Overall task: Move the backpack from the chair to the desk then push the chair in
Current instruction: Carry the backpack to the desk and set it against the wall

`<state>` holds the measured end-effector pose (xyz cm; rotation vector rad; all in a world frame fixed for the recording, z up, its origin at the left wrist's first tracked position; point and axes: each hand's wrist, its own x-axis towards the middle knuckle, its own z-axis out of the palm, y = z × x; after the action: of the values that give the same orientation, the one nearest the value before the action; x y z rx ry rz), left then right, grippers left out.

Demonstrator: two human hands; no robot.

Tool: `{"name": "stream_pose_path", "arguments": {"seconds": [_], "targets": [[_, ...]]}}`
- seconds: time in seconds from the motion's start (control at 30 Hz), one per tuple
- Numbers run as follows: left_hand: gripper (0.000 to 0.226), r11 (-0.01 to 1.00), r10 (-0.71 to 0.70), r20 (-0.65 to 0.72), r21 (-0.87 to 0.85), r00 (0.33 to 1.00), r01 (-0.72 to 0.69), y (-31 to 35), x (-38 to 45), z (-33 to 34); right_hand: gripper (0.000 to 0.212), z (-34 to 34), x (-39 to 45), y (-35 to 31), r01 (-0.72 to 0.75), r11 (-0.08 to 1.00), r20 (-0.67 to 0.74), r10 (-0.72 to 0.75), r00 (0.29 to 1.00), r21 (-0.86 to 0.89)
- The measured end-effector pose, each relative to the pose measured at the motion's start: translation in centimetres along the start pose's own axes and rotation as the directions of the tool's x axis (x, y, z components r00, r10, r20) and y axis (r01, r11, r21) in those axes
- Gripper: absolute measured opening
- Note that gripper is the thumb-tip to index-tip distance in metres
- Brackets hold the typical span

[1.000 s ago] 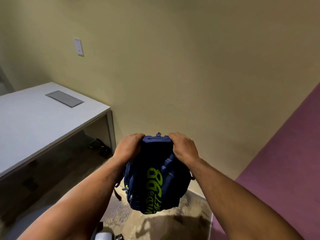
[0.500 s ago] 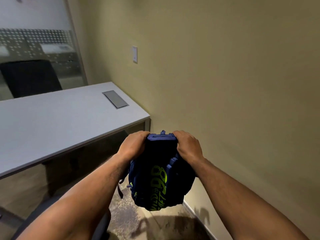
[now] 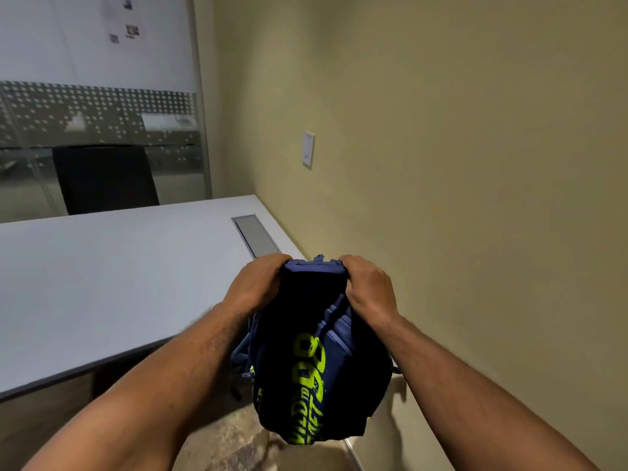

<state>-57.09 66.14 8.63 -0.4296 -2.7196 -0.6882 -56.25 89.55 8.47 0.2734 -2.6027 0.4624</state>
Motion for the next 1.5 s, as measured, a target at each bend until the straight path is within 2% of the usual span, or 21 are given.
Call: {"name": "stream_pose_path", "arguments": {"seconds": [0.1, 0.37, 0.47, 0.6, 0.77, 0.93, 1.1, 1.3, 1.5], "targets": [[0.025, 1.0, 0.027, -0.074, 0.005, 0.997, -0.027, -1.6, 4.3, -0.8, 0.024, 0.4, 4.7, 0.2, 0.008, 1.0, -0.052, -0.008, 0.999, 0.003], [0.031, 0.999, 0.003, -0.264, 0.049, 0.965, 0.01, -4.9, 15.5, -4.9, 0.027, 0.7, 16.9, -1.0, 0.054, 0.998, -0.197, -0.048, 0.979, 0.024], [0.02, 0.996, 0.038, -0.339, 0.087, 0.94, -0.009, -5.9, 20.2, -6.2, 0.024, 0.8, 21.7, -1.7, 0.088, 0.996, -0.268, -0.077, 0.96, 0.03], [0.022, 0.985, 0.089, -0.419, 0.17, 0.904, -0.018, -7.3, 26.0, -7.1, 0.017, 2.1, 27.4, -2.2, 0.141, 0.989, -0.353, -0.119, 0.928, 0.038], [0.016, 0.975, 0.068, -0.471, 0.219, 0.879, 0.042, -9.5, 32.7, -5.9, 0.01, 5.0, 33.0, -1.7, 0.189, 0.979, -0.41, -0.141, 0.901, 0.078], [0.02, 0.963, 0.043, -0.475, 0.255, 0.879, 0.091, -12.5, 38.9, -4.3, 0.019, 8.1, 38.1, -1.3, 0.202, 0.972, -0.357, -0.146, 0.923, 0.124], [0.024, 0.955, 0.026, -0.447, 0.275, 0.894, 0.11, -14.4, 43.9, -3.2, 0.012, 10.7, 41.8, -0.7, 0.195, 0.966, -0.285, -0.142, 0.948, 0.168], [0.014, 0.939, 0.027, -0.34, 0.331, 0.94, 0.092, -14.5, 49.9, -1.0, 0.014, 12.9, 44.5, 1.0, 0.128, 0.971, -0.183, -0.092, 0.979, 0.2], [0.014, 0.927, -0.025, -0.245, 0.357, 0.969, 0.114, -15.9, 52.6, 3.2, 0.019, 15.9, 45.0, 3.2, 0.038, 0.976, -0.062, -0.025, 0.998, 0.217]]}}
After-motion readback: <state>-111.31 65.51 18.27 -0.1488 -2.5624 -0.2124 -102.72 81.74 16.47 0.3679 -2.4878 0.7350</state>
